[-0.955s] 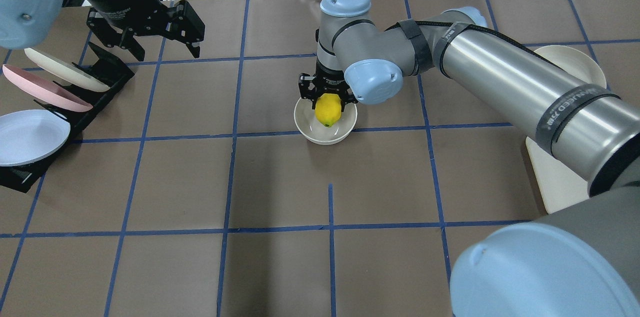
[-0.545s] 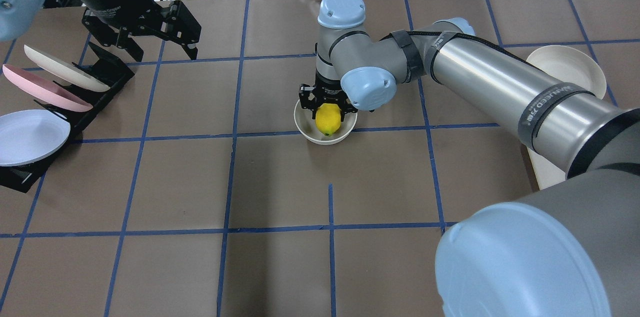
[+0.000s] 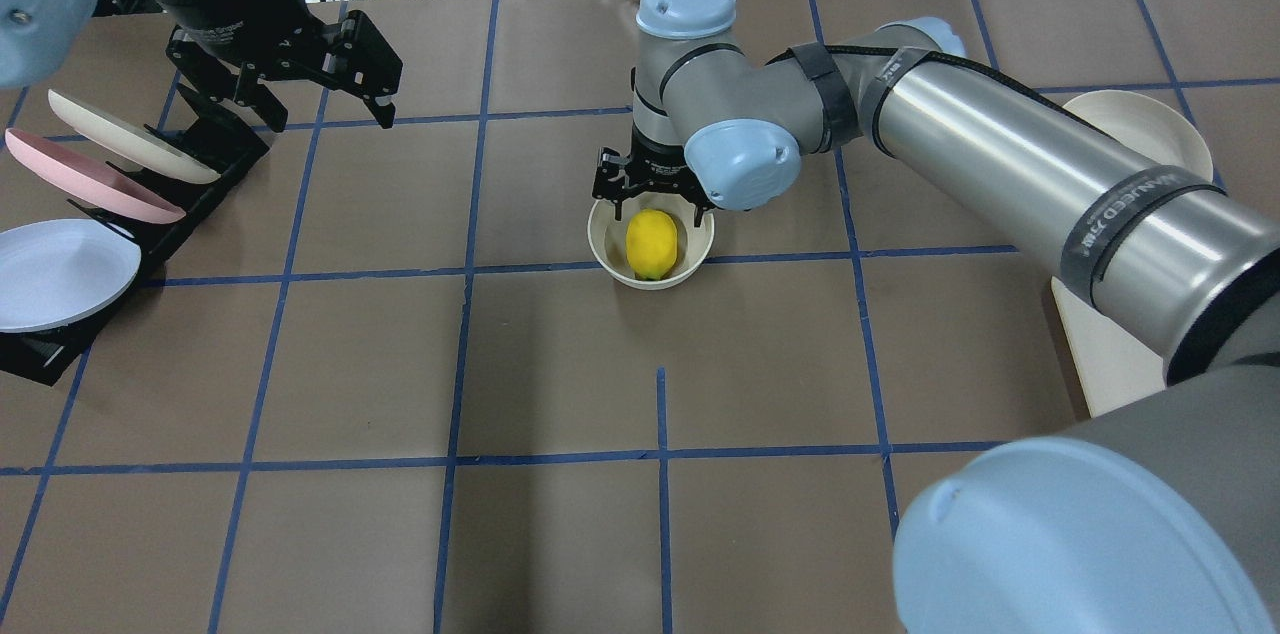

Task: Place bowl and put lemon in it

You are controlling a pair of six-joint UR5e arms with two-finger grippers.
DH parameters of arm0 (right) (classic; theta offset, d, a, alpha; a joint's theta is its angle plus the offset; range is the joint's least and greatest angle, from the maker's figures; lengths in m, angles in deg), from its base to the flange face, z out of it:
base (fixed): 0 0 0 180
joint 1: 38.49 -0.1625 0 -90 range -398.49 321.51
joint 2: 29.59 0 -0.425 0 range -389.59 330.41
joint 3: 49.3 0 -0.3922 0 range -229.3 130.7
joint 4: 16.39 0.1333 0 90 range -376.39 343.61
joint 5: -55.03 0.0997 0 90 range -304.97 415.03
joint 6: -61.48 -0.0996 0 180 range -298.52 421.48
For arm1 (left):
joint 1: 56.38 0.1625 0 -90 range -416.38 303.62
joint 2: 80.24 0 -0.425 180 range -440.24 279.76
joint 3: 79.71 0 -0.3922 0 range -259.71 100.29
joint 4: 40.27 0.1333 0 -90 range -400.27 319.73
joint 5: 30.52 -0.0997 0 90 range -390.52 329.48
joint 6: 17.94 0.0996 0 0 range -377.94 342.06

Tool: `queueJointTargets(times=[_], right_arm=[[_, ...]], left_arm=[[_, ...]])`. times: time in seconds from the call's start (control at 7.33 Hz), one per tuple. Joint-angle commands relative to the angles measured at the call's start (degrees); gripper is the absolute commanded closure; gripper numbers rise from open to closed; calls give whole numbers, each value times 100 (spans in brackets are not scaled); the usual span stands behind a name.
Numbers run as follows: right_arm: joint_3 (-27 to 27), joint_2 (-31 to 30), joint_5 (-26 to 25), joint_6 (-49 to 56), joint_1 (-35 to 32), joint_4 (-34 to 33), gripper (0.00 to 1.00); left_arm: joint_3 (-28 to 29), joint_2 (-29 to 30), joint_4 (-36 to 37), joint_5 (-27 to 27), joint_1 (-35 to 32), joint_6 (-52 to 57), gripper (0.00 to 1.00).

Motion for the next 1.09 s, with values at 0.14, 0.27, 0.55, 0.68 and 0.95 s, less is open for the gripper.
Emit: queueJointTargets(times=[0.14,0.27,0.55,0.68,0.95], right_arm=[[-38,-939,-948,403,410,702,0],[-12,-1324,-932,466,787,956,0],[32,-1940,-862,676,1543,1466,0],[15,-2100,-592,1061,1781,1686,0],[32,-2407,-510,1135,1880,2056,0]], left_arm=[[-18,9,9,-12,46,2,0],[-18,9,9,-3,55,2,0],[-10,-8,9,-3,64,2,0],[-18,-17,0,-12,47,-6,0],[-27,-43,9,-21,38,-68,0]])
